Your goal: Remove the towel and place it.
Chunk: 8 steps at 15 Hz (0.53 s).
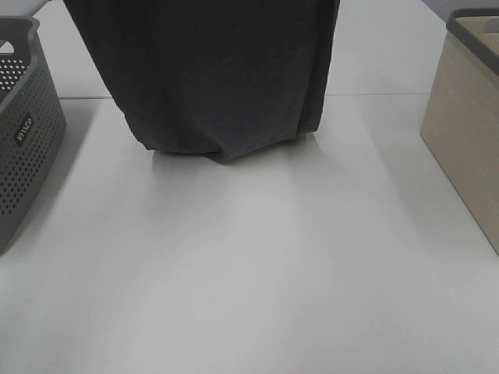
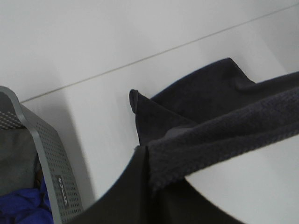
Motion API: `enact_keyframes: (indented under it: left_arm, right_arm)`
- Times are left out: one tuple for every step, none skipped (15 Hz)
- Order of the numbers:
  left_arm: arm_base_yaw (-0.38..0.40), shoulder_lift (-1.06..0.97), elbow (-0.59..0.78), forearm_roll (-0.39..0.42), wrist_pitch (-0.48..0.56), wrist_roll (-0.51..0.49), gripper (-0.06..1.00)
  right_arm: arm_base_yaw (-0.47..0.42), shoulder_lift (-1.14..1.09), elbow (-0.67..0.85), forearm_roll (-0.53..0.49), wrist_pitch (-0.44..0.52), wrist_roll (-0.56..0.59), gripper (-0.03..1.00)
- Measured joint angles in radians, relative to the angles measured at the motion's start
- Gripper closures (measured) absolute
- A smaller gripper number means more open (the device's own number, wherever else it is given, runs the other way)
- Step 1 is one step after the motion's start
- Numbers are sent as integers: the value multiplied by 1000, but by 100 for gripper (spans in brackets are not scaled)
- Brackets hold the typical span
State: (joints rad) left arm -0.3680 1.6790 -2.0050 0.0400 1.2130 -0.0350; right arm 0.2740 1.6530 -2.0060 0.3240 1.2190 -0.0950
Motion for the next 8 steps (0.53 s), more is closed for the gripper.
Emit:
enact_keyframes:
  left_arm:
    - [-1,-47,68,-18,-5,0,94]
    - [-3,-94,127,-29,-8,0,94]
    - [-3,-145,185,-40,-13,-1,94]
    - [-4,-197,252,-59,-21,-3,94]
    - [-6,-217,286,-67,-23,-7,94]
    - [-10,-263,348,-85,-30,-15,94]
    - [-11,-312,414,-101,-37,-24,94]
    - [-11,-360,469,-118,-40,-26,94]
  right_arm:
    - [3,-48,50,7,0,0,95]
    - [7,-91,93,17,0,0,95]
    - [10,-137,137,29,-1,0,95]
    - [11,-188,188,44,-2,0,95]
    - [11,-214,211,49,-2,0,95]
    - [12,-257,268,54,-1,0,95]
    - [12,-301,327,62,-1,3,95]
    - [13,-338,382,74,-1,9,95]
